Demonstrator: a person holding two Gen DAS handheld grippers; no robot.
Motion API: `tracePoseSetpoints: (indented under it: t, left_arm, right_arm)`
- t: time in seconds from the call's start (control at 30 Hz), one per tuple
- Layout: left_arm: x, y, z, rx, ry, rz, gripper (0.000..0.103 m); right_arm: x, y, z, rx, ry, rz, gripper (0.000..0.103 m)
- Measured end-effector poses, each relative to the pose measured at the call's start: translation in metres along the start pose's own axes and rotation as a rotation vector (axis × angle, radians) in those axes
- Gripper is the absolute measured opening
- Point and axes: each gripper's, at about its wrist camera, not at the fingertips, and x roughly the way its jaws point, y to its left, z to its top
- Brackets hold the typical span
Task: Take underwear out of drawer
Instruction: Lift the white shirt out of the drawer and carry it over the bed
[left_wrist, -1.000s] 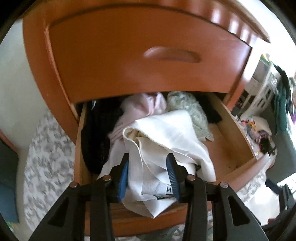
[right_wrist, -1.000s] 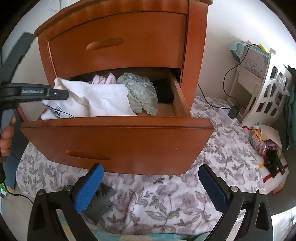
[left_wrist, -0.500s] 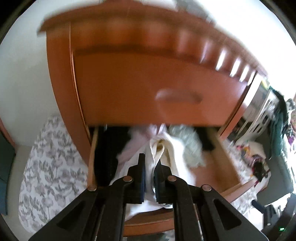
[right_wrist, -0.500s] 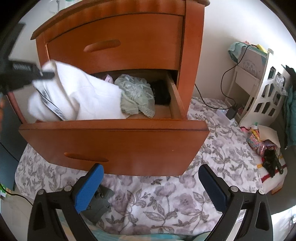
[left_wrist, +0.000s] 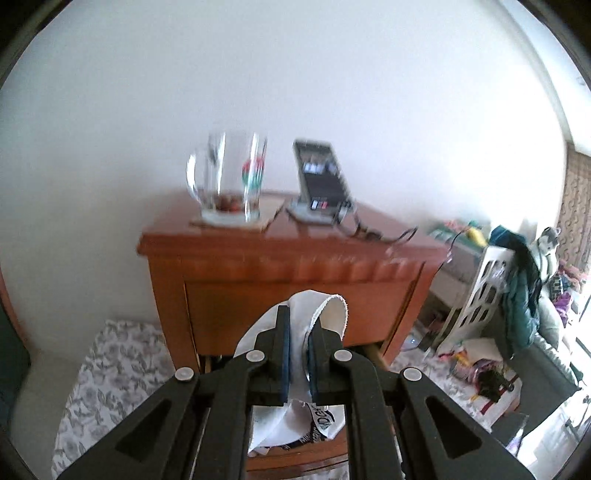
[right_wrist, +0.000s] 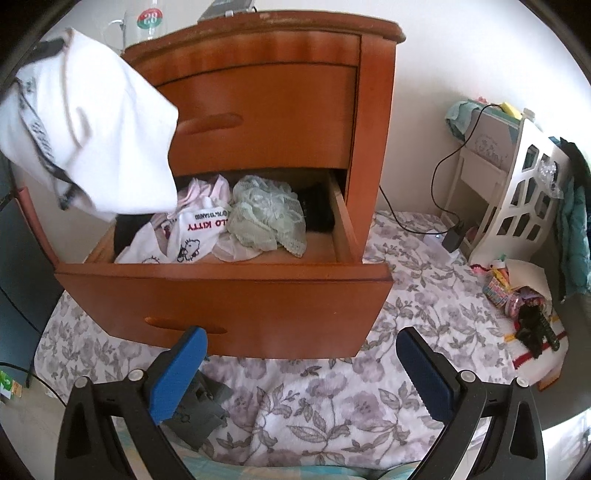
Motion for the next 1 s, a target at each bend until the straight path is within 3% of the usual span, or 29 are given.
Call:
tracePoseSetpoints:
  t: [0.17, 0.4, 1.0]
  left_arm:
    - [-0.038, -0.006, 0.005, 0.020, -0.051, -0.026, 0.008]
    - [-0.068, -0.014, -0.003, 0.023, -0.062, -0.062, 0.008]
    - [-0.074, -0.016, -0.058, -0.025, 0.079, -0.104, 0.008]
  right_arm:
    - [-0.013, 0.000, 0.002, 0.005, -0.026, -0.008, 0.103]
    - [-0.030, 0.001, 0.002, 0.007, -0.054, -0.013, 0.103]
    - [-0.060, 0.003, 0.000, 0.009, -0.097, -0.030, 0.103]
